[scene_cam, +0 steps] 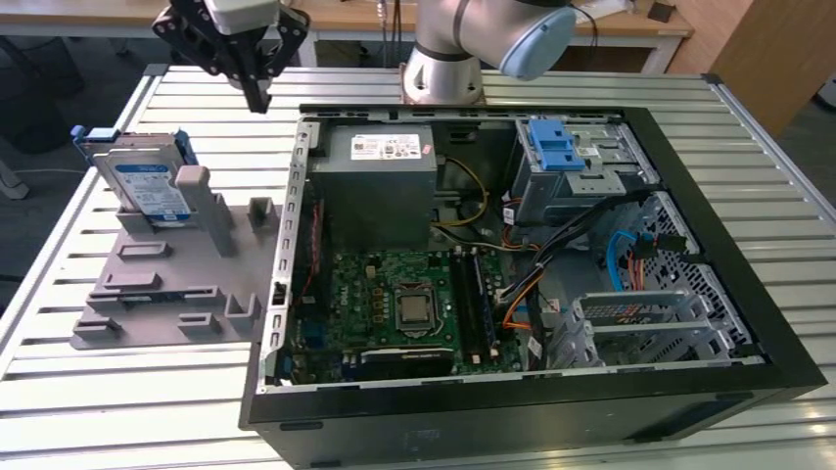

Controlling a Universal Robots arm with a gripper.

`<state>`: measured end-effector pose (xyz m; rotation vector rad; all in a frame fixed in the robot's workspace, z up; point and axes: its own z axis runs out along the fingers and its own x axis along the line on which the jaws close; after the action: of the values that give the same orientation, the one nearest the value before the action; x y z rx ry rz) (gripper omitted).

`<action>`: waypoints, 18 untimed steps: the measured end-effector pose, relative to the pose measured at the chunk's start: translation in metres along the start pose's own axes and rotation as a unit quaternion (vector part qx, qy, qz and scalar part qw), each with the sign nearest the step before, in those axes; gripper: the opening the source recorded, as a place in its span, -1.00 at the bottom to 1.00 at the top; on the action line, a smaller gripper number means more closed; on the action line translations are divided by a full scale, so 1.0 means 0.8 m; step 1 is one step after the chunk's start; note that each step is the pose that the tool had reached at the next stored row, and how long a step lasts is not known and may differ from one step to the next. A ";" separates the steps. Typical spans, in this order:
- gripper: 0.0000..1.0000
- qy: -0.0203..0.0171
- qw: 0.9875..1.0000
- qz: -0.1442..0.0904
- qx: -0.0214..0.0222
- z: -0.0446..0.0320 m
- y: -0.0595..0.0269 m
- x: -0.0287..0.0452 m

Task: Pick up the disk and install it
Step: 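Reach for the disk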

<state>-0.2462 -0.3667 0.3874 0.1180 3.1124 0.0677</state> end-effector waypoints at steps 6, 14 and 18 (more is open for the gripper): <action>-0.79 0.000 1.000 0.000 0.000 0.0002 0.003 0.0064; -0.79 0.000 1.000 0.000 0.000 0.0005 0.007 0.0154; -0.79 0.000 1.000 0.000 0.000 0.0007 0.008 0.0195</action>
<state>-0.2612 -0.3589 0.3868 0.1180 3.1124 0.0677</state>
